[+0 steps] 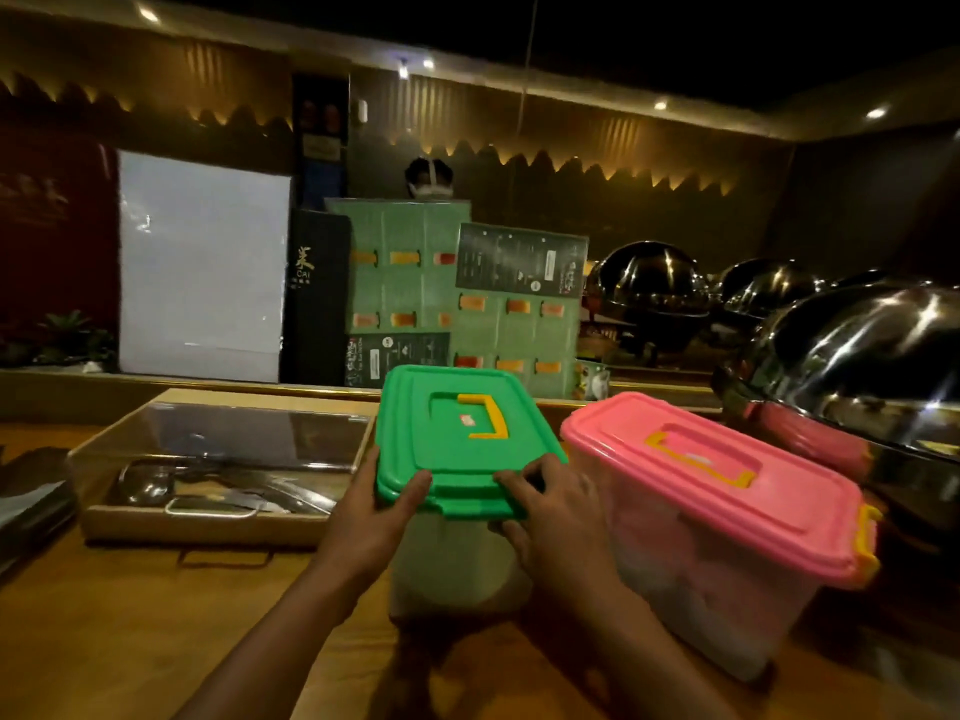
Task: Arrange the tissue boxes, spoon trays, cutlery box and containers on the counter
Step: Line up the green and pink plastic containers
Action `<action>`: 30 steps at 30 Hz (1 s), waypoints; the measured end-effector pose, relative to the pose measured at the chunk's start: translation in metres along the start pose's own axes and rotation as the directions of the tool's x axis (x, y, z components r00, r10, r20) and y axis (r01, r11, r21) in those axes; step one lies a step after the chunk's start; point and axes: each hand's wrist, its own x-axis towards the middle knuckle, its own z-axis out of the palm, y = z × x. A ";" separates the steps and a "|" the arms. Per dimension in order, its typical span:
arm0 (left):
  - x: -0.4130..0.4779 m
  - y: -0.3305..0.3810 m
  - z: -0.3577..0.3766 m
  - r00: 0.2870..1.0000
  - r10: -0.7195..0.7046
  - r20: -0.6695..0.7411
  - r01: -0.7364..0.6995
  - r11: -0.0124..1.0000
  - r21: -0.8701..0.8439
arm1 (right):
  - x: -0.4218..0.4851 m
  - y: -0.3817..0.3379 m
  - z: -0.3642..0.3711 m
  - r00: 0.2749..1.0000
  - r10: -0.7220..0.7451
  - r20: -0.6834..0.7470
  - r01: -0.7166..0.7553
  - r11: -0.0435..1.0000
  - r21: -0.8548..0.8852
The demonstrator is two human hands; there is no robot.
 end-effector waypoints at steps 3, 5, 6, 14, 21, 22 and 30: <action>-0.007 -0.004 0.020 0.996 0.005 -0.086 -0.003 1.000 0.016 | -0.012 0.013 -0.007 0.997 -0.062 -0.042 0.064 0.997 0.033; -0.008 -0.007 0.025 0.993 -0.015 -0.117 0.011 0.999 -0.032 | -0.018 0.020 -0.014 0.988 -0.151 -0.015 0.152 0.987 0.053; -0.007 -0.007 0.027 0.989 -0.034 -0.141 0.028 0.998 -0.050 | -0.021 0.026 -0.019 0.978 -0.205 0.027 0.202 0.975 0.097; -0.007 0.017 0.059 0.901 0.024 -0.433 0.107 0.956 0.274 | -0.047 0.152 -0.100 0.995 -0.070 0.069 0.049 0.960 0.277; -0.027 0.052 0.171 0.873 0.454 -0.180 -0.245 0.726 0.643 | -0.085 0.278 -0.165 0.910 0.247 0.332 -0.287 0.955 0.077; -0.033 0.055 0.192 0.875 0.472 -0.107 -0.316 0.725 0.612 | -0.091 0.289 -0.168 0.901 0.244 0.359 -0.285 0.956 0.065; -0.041 0.028 0.288 0.950 0.235 0.207 -0.303 0.856 0.420 | -0.104 0.320 -0.160 0.916 0.187 0.355 -0.228 0.971 0.076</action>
